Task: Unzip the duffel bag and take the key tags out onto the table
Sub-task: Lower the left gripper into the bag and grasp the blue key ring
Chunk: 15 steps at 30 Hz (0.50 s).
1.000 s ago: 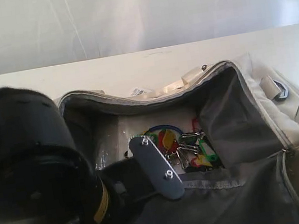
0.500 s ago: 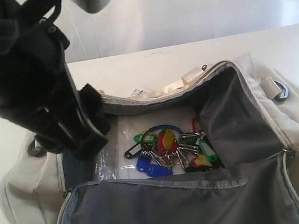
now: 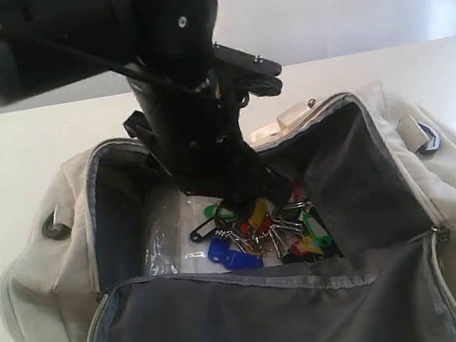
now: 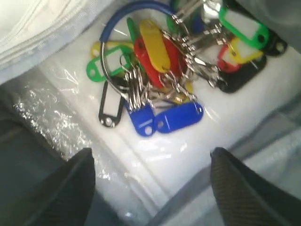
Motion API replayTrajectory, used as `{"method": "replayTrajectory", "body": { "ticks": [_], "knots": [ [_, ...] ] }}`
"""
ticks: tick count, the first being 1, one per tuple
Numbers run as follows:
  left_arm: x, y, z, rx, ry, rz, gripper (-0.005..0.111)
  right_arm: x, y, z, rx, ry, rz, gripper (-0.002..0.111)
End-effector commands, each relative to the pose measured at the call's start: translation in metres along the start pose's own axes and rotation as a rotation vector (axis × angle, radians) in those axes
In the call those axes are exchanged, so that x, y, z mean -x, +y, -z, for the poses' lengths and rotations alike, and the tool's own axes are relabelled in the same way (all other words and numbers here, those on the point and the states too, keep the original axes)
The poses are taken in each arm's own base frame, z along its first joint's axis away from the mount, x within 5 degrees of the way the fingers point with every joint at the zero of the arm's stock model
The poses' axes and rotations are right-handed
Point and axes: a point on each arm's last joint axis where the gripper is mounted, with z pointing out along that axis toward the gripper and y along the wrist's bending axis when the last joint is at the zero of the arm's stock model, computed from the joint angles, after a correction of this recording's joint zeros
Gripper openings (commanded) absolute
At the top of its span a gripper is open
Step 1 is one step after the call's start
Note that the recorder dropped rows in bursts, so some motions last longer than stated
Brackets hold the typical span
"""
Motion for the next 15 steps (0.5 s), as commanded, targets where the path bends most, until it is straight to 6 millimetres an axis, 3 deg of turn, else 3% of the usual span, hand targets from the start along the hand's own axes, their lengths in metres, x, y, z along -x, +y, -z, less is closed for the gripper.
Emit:
{"method": "replayTrajectory", "body": {
  "ticks": [1,15],
  "knots": [
    [0.015,0.01,-0.021,0.002,-0.028,0.197,0.071,0.0,0.0,0.002,-0.008,-0.006,0.002,0.0],
    [0.024,0.018,-0.078,0.068,0.02,0.298,0.071,0.0,0.0,0.002,-0.01,-0.01,0.002,0.0]
  ]
}}
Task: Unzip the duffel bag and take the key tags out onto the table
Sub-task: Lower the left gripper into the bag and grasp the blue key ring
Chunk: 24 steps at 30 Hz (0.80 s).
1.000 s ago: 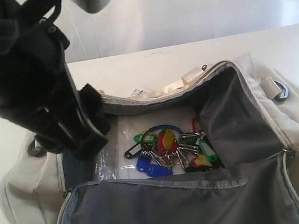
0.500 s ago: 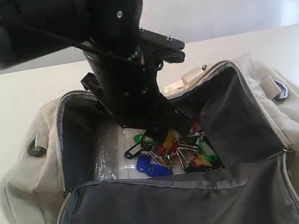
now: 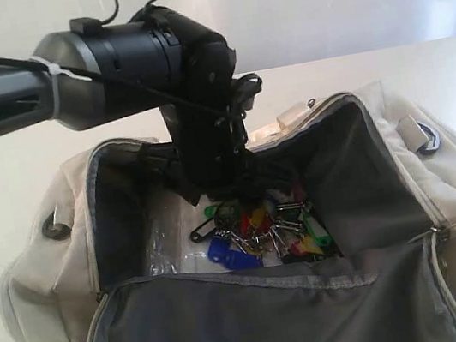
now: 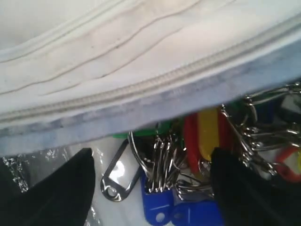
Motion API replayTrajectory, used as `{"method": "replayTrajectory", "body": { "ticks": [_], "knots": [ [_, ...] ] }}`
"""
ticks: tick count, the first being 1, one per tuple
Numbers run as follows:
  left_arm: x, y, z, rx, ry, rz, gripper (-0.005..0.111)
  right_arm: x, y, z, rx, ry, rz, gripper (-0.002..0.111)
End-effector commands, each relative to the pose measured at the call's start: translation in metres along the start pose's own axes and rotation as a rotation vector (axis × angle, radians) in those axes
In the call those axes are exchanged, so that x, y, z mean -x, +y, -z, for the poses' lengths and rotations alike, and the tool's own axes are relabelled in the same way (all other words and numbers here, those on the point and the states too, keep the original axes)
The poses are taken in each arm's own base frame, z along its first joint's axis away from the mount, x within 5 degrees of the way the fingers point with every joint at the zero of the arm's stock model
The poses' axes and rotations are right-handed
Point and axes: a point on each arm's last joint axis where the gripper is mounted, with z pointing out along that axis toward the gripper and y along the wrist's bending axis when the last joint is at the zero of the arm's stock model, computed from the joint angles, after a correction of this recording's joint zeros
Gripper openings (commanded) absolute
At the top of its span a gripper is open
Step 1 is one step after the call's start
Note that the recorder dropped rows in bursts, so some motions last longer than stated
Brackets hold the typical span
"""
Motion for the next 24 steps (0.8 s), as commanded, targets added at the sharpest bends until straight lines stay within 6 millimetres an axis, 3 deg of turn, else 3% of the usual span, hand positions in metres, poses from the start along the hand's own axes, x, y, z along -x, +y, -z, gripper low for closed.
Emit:
{"method": "replayTrajectory", "body": {
  "ticks": [1,7,14,18,24],
  "knots": [
    [0.001,0.001,-0.014,0.036,0.019,0.017,0.071,0.001,0.0,0.002,-0.007,-0.011,0.001,0.0],
    [0.0,0.006,-0.029,0.112,0.051,0.028,0.071,0.001,0.0,0.002,-0.007,-0.011,0.001,0.0],
    [0.0,0.015,-0.047,0.025,0.132,0.072,0.071,0.001,0.0,0.002,-0.007,-0.011,-0.001,0.0],
    [-0.001,0.02,-0.047,0.054,0.154,0.004,0.069,0.001,0.0,0.002,-0.007,-0.011,-0.008,0.0],
    [-0.001,0.026,-0.027,0.084,0.138,-0.059,0.067,0.001,0.0,0.002,-0.007,-0.011,-0.008,0.0]
  ]
}}
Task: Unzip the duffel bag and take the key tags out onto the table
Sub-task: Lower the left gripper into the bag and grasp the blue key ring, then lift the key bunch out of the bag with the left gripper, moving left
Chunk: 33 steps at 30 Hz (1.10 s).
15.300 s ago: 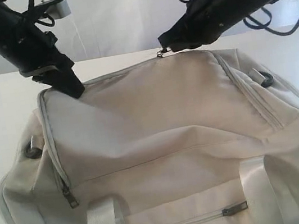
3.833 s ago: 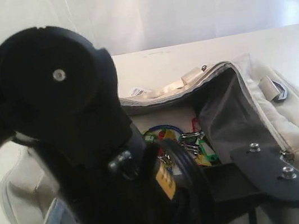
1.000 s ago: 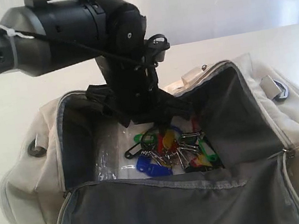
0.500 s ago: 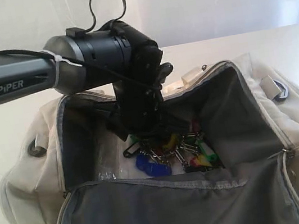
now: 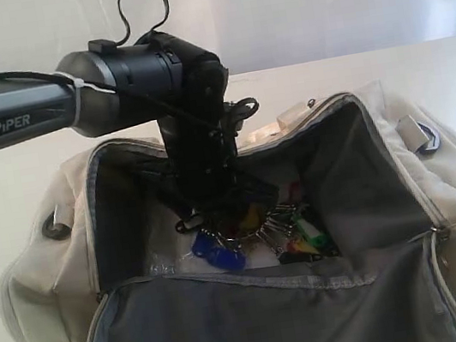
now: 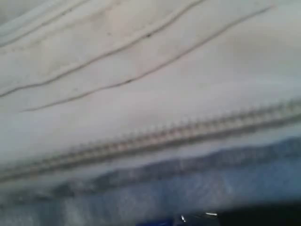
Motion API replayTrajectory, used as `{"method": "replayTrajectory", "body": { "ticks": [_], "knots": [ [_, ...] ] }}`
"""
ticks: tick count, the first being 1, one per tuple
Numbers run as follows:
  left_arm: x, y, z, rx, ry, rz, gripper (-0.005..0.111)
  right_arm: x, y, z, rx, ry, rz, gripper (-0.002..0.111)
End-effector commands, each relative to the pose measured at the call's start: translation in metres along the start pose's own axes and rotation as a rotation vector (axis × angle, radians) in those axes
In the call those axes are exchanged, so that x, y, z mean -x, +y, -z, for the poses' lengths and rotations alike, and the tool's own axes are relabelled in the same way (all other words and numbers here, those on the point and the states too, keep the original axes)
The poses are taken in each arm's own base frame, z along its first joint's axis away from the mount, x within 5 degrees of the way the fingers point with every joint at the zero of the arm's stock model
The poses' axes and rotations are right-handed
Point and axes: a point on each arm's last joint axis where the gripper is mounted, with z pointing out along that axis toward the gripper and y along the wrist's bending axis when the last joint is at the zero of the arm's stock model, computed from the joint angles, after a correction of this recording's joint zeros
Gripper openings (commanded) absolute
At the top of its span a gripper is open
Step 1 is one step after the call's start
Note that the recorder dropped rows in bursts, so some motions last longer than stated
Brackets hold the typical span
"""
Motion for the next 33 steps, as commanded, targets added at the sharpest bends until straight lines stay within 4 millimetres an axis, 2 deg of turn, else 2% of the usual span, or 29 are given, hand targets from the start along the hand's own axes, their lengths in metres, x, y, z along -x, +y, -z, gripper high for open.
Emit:
{"method": "replayTrajectory", "body": {
  "ticks": [1,5,15,21,29,31,33],
  "knots": [
    [-0.004,0.01,0.008,0.063,0.015,-0.058,0.067,0.001,0.001,0.002,-0.006,-0.012,-0.002,0.0],
    [0.002,0.009,0.017,0.04,-0.063,-0.066,0.067,0.001,0.001,0.002,-0.006,-0.012,-0.002,0.0],
    [0.013,0.011,0.015,0.023,-0.172,-0.094,0.067,0.001,0.001,0.002,-0.006,-0.012,-0.002,0.0],
    [0.013,0.023,-0.006,0.037,-0.08,-0.054,0.067,0.001,0.001,0.002,-0.006,-0.012,-0.002,0.0],
    [0.007,0.009,-0.026,-0.068,0.014,-0.141,0.067,0.001,0.001,0.002,-0.006,-0.012,-0.002,0.0],
    [0.004,0.006,-0.036,-0.085,0.057,-0.157,0.067,0.001,0.001,0.002,-0.006,-0.012,-0.002,0.0],
    [0.002,0.005,-0.044,-0.094,0.082,-0.155,0.058,0.001,0.001,0.002,-0.006,-0.012,-0.002,0.0]
  ]
}}
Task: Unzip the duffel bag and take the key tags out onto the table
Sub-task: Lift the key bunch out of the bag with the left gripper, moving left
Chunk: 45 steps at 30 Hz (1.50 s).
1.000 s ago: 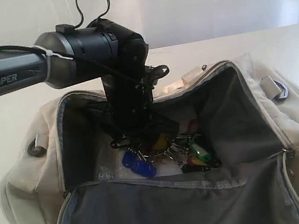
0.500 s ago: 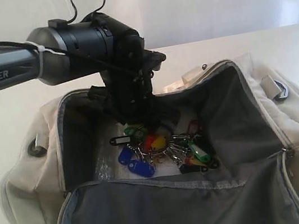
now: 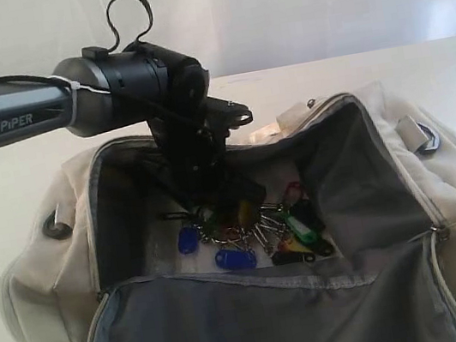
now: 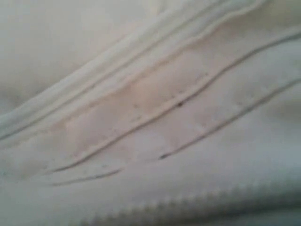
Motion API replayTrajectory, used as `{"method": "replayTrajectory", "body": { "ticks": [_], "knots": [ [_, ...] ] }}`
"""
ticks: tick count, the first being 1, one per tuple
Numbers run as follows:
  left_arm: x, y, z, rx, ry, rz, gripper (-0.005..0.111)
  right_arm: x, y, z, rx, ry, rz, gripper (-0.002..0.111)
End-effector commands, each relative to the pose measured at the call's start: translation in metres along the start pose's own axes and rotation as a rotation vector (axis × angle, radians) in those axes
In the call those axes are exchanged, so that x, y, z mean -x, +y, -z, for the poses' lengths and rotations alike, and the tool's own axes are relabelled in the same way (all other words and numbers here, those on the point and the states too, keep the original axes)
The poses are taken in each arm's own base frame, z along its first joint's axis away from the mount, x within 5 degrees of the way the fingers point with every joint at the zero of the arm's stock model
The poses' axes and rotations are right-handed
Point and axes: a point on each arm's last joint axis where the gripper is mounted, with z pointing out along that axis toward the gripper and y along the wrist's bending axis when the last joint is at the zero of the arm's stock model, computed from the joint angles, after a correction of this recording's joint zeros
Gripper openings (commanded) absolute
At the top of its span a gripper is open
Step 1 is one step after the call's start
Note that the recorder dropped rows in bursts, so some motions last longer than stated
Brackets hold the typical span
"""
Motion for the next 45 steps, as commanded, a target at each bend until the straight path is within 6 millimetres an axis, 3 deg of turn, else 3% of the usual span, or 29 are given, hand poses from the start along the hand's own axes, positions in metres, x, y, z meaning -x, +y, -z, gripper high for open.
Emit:
{"method": "replayTrajectory", "body": {
  "ticks": [1,5,13,24,33,38,39,45],
  "knots": [
    [-0.012,-0.009,-0.024,-0.051,0.13,0.004,0.049,0.001,0.001,0.002,-0.006,-0.012,0.0,0.0],
    [-0.013,-0.009,-0.025,-0.05,0.148,0.005,0.0,0.001,0.001,0.002,-0.006,-0.012,0.0,0.0],
    [-0.008,-0.007,0.009,-0.051,0.115,-0.026,0.0,0.001,0.001,0.002,-0.006,-0.012,0.0,0.0],
    [-0.009,-0.002,0.079,-0.066,-0.024,-0.066,0.0,0.001,0.001,0.002,-0.006,-0.012,0.0,0.0],
    [-0.022,-0.012,0.13,-0.226,-0.09,-0.178,0.0,0.001,0.001,0.002,-0.006,-0.012,0.0,0.0],
    [-0.031,-0.017,0.165,-0.319,-0.18,-0.23,0.0,0.001,0.001,0.002,-0.006,-0.012,0.0,0.0],
    [-0.036,-0.017,0.18,-0.335,-0.216,-0.24,0.0,0.001,0.001,0.002,-0.006,-0.012,0.0,0.0],
    [-0.048,-0.014,0.214,-0.333,-0.31,-0.255,0.0,0.001,0.001,0.002,-0.006,-0.012,0.0,0.0]
  ]
}}
